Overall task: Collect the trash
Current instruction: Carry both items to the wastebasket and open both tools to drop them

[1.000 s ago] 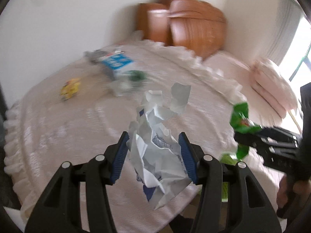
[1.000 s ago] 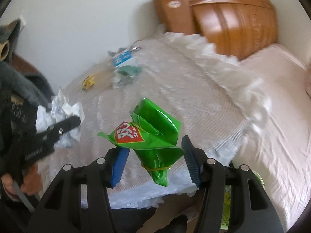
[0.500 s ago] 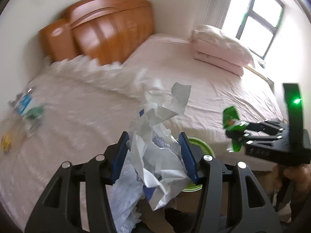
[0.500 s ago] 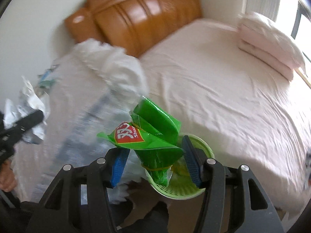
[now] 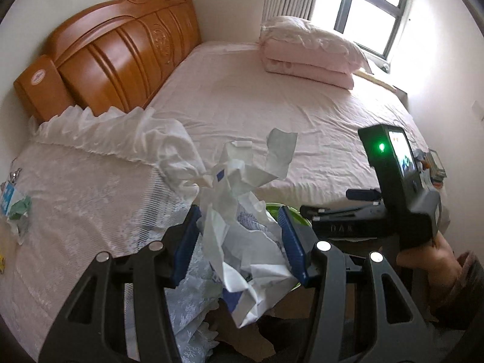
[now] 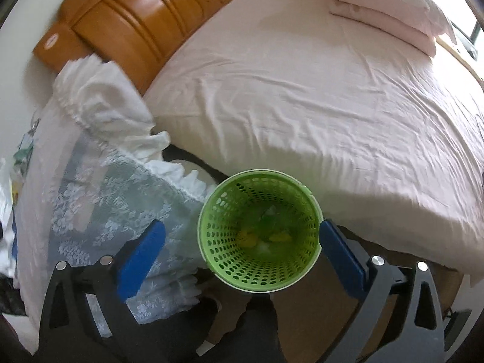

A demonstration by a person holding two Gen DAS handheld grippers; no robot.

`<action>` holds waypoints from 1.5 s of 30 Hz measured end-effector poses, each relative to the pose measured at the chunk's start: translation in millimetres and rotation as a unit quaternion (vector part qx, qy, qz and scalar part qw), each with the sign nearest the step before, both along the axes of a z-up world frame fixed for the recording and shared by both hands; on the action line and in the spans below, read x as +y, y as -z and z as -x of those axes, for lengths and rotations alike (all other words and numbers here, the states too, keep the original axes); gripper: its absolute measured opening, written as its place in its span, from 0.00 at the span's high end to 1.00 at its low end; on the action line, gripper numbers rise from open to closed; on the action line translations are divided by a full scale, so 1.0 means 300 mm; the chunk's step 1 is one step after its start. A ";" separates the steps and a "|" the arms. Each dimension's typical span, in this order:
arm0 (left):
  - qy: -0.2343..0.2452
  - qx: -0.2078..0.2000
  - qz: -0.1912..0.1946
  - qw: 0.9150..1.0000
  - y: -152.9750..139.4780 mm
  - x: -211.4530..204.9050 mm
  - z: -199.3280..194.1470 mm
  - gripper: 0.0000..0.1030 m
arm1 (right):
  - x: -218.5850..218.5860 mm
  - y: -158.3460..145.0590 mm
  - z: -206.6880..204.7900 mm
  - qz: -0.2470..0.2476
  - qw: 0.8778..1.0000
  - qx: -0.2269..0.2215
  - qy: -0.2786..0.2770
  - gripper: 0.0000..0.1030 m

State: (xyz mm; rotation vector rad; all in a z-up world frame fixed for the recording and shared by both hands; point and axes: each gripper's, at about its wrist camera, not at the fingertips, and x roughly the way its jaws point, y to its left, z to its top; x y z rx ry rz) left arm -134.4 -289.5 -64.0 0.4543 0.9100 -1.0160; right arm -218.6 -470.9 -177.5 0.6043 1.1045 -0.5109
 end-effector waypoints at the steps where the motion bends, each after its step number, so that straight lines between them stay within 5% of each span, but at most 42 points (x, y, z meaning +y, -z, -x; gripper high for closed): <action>1: 0.004 0.001 -0.002 1.000 0.003 -0.009 0.003 0.50 | -0.005 -0.004 0.003 0.001 1.000 0.001 0.002 0.02; 8: 0.045 0.002 -0.013 0.999 0.026 -0.111 0.042 0.48 | -0.105 -0.039 0.088 0.029 0.999 0.004 0.044 0.02; 10: 0.057 0.002 -0.015 0.998 0.027 -0.143 0.056 0.42 | -0.134 -0.047 0.111 0.034 0.998 0.005 0.055 0.02; 15: 0.069 -0.018 0.004 0.997 -0.010 -0.190 0.087 0.08 | -0.195 -0.070 0.174 0.043 0.996 0.004 0.083 0.02; 34: 0.027 -0.016 0.033 0.999 -0.078 -0.102 0.034 0.08 | -0.126 -0.104 0.107 0.040 0.997 -0.014 0.066 0.02; 45: -0.079 -0.034 0.046 0.995 -0.113 0.094 -0.105 0.08 | 0.054 -0.201 -0.066 0.038 0.998 -0.051 -0.018 0.02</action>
